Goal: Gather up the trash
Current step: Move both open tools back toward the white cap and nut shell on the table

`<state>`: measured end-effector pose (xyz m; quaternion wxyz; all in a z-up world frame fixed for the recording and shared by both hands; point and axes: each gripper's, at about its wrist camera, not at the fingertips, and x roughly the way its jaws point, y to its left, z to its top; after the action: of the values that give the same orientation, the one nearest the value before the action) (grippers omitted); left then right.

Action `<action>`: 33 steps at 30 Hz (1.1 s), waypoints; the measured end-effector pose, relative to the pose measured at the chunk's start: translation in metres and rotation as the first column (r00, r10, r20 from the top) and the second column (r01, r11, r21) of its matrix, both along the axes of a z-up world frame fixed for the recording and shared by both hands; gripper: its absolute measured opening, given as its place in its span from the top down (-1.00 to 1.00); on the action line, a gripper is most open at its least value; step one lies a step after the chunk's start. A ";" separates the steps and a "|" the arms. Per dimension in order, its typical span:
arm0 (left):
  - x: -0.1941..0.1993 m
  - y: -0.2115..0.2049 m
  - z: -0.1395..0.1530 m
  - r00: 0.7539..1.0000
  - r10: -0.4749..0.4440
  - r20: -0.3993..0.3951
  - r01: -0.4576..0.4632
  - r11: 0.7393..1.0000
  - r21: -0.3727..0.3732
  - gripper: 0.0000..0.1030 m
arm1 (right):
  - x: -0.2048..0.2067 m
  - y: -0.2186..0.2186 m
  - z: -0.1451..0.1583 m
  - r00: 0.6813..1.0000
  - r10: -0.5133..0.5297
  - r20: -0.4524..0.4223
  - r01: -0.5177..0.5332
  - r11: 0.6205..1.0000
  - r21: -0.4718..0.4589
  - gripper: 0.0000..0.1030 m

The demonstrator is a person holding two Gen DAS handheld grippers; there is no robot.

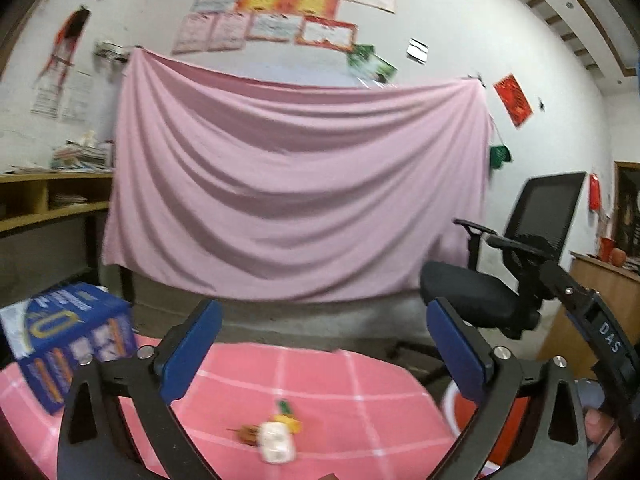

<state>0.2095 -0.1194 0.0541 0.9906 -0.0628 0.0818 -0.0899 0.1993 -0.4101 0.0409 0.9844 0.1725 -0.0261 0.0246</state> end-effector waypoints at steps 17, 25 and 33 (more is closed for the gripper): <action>0.002 0.073 -0.044 0.989 0.147 -0.031 -0.144 0.985 0.091 -0.96 | 0.011 0.089 -0.016 0.998 0.060 0.033 -0.047 0.947 -0.317 -1.00; 0.021 0.083 -0.065 0.980 0.146 -0.135 -0.131 0.984 0.118 -0.96 | 0.039 0.101 -0.034 0.978 0.153 -0.140 -0.191 0.930 -0.314 -1.00; 0.050 0.091 -0.082 0.949 0.108 -0.296 -0.082 0.992 0.101 -0.95 | 0.067 0.102 -0.053 0.924 0.189 -0.332 -0.283 0.923 -0.261 -1.00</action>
<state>0.2594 -0.0286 -0.0276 0.9715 -0.0365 0.2325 -0.0277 0.2664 -0.3080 -0.0116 0.9811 0.0226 0.1490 0.1216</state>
